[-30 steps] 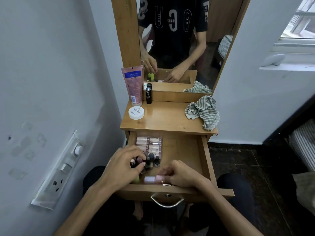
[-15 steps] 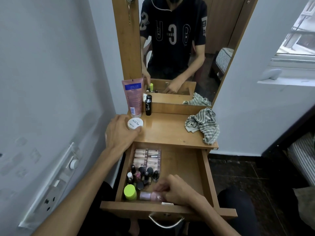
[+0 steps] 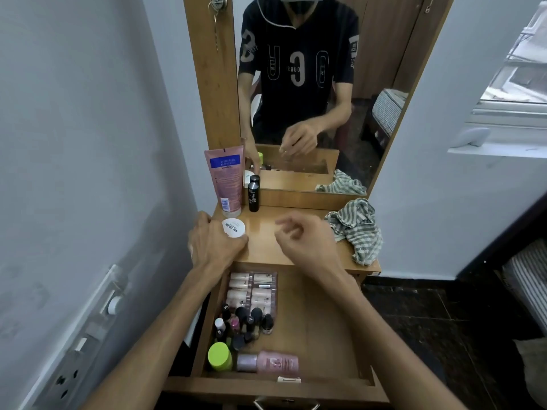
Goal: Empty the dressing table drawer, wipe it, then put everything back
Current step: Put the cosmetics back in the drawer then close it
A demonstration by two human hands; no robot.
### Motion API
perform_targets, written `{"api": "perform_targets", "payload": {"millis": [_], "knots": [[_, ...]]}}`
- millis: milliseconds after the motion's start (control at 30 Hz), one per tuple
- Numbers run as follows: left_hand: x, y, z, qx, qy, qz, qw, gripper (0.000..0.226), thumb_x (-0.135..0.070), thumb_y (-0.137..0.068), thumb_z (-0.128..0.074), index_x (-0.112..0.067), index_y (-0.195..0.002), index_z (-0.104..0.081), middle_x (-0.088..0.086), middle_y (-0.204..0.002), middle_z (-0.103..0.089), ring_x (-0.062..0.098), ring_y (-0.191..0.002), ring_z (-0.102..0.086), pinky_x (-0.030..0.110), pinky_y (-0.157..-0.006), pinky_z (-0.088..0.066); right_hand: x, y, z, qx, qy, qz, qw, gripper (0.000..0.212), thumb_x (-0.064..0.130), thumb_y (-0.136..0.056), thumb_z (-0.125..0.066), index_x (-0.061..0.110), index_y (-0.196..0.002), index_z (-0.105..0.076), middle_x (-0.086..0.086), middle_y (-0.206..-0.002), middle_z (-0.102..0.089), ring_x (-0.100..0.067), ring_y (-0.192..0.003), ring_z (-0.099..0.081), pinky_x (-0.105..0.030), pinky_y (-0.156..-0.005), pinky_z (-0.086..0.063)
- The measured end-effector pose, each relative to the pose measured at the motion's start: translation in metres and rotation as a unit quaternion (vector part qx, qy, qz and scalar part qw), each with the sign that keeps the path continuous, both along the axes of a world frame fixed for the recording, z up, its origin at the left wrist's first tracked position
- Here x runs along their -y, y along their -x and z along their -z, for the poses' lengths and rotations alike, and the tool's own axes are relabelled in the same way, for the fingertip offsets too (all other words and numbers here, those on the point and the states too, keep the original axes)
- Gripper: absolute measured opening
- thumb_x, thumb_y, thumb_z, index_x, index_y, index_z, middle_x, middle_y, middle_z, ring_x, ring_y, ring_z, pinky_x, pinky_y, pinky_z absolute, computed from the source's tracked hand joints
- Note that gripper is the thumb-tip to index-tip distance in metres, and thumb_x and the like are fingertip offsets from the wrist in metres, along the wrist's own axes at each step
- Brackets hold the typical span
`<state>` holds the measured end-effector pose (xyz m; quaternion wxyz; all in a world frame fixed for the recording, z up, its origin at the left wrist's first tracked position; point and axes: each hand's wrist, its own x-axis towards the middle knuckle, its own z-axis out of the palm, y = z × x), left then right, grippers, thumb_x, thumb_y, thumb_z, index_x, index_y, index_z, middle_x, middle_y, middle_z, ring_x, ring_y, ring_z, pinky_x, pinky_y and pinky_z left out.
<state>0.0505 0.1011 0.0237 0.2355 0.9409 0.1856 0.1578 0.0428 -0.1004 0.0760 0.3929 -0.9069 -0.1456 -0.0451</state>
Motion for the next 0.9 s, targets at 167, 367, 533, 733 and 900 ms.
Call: {"api": "perform_targets", "payload": {"millis": [167,367,533,733,900], "knots": [[0.009,0.026,-0.009,0.058,0.032,0.013,0.998,0.063,-0.055,-0.067,-0.076,-0.017,-0.116,-0.067,0.0,-0.097,-0.046,0.03,-0.089,-0.061,0.038,-0.079,-0.053,-0.058,-0.068,-0.008,0.098,0.093,0.027,0.99,0.047,0.035,-0.092,-0.074,0.023,-0.136,-0.064,-0.004,-0.115,-0.074,-0.027,-0.105,-0.07,-0.042,-0.089,-0.057],[0.028,0.083,-0.011,0.076,0.043,0.13,0.988,0.053,-0.061,-0.067,-0.075,-0.031,-0.109,-0.063,-0.013,-0.104,-0.053,0.013,-0.092,-0.059,0.035,-0.078,-0.052,-0.083,-0.095,0.01,0.144,0.125,0.029,0.981,0.038,0.033,-0.096,-0.07,0.021,-0.131,-0.065,-0.008,-0.117,-0.071,-0.03,-0.107,-0.068,-0.037,-0.084,-0.05],[0.05,0.106,0.006,0.012,0.002,0.242,0.97,0.059,-0.062,-0.063,-0.07,-0.032,-0.113,-0.062,-0.016,-0.108,-0.05,0.006,-0.096,-0.05,0.026,-0.087,-0.038,-0.071,-0.092,0.013,0.155,0.07,0.026,0.985,0.017,0.024,-0.092,-0.075,0.02,-0.107,-0.067,-0.001,-0.096,-0.073,-0.02,-0.087,-0.07,-0.035,-0.075,-0.059],[0.063,0.123,0.019,-0.006,-0.023,0.294,0.956,0.055,-0.057,-0.063,-0.072,-0.03,-0.11,-0.066,-0.016,-0.107,-0.054,0.004,-0.1,-0.053,0.027,-0.092,-0.036,-0.025,-0.043,0.003,0.126,-0.026,0.021,0.992,0.025,0.027,-0.085,-0.079,0.021,-0.108,-0.073,0.01,-0.089,-0.075,-0.004,-0.075,-0.07,-0.025,-0.071,-0.06],[0.039,0.143,0.015,0.034,0.052,0.263,0.963,0.051,-0.056,-0.061,-0.077,-0.035,-0.106,-0.064,-0.02,-0.105,-0.054,-0.001,-0.096,-0.051,0.015,-0.086,-0.031,0.024,0.029,0.004,0.037,-0.029,-0.044,0.998,0.02,0.023,-0.082,-0.083,0.02,-0.102,-0.079,0.009,-0.088,-0.076,-0.002,-0.071,-0.07,-0.023,-0.068,-0.062]]}}
